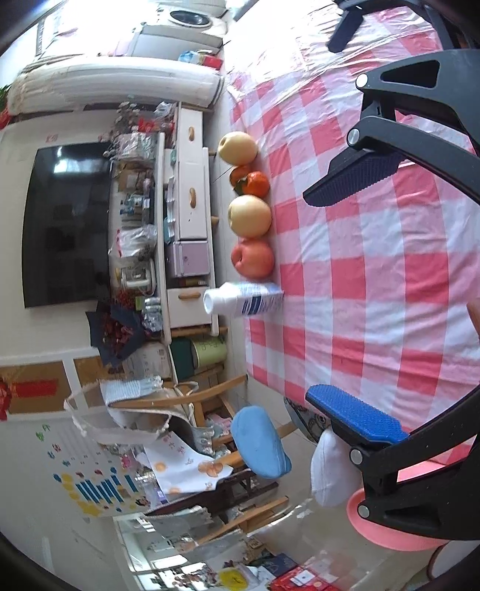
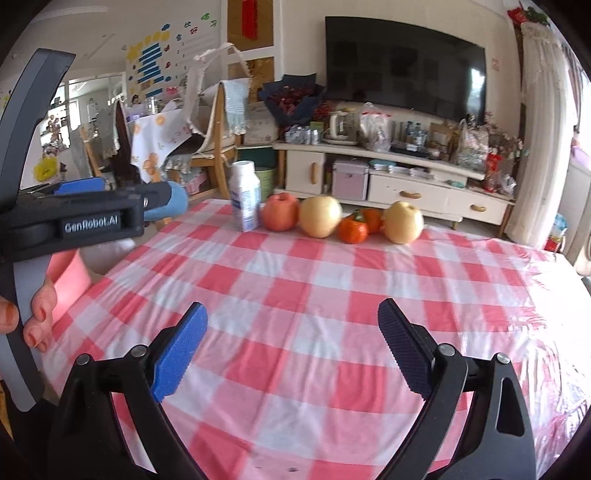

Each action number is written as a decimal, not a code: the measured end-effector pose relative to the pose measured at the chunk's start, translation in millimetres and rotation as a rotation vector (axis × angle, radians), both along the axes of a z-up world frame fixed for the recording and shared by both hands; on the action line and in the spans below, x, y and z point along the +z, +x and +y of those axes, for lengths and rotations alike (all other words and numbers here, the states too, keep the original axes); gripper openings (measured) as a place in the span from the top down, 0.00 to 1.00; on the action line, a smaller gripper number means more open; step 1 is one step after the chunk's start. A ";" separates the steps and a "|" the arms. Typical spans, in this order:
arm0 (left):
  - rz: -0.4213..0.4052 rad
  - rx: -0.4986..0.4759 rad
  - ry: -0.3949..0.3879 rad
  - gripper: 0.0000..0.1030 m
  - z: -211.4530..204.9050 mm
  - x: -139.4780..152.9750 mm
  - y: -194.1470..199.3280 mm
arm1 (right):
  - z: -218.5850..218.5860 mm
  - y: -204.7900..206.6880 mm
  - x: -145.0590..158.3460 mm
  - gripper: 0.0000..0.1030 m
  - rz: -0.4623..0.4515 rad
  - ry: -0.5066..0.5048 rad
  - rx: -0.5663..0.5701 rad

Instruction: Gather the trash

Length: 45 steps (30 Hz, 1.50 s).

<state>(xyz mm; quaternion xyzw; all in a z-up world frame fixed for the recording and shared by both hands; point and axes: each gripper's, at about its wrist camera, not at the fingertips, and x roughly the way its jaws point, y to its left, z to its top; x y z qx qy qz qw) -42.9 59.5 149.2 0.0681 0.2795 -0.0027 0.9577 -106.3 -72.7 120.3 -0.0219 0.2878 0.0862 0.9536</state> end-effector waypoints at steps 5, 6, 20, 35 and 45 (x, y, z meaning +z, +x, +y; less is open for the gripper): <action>0.013 -0.029 0.040 0.07 -26.0 -10.7 0.1 | -20.3 -2.6 -2.0 0.09 -0.020 -0.032 -0.043; 0.018 -0.031 0.048 0.07 -30.7 -13.3 0.3 | -23.4 -2.9 -2.2 0.09 -0.023 -0.037 -0.049; 0.064 -0.069 0.110 0.07 -76.7 -42.8 0.8 | -62.6 -6.2 -6.7 0.08 -0.025 -0.061 -0.122; 0.094 -0.074 0.128 0.07 -87.1 -58.4 1.2 | -75.8 -6.0 -7.3 0.08 -0.008 -0.034 -0.135; 0.086 -0.095 0.131 0.07 -88.4 -63.2 0.5 | -73.6 -0.3 -11.4 0.08 0.010 -0.031 -0.130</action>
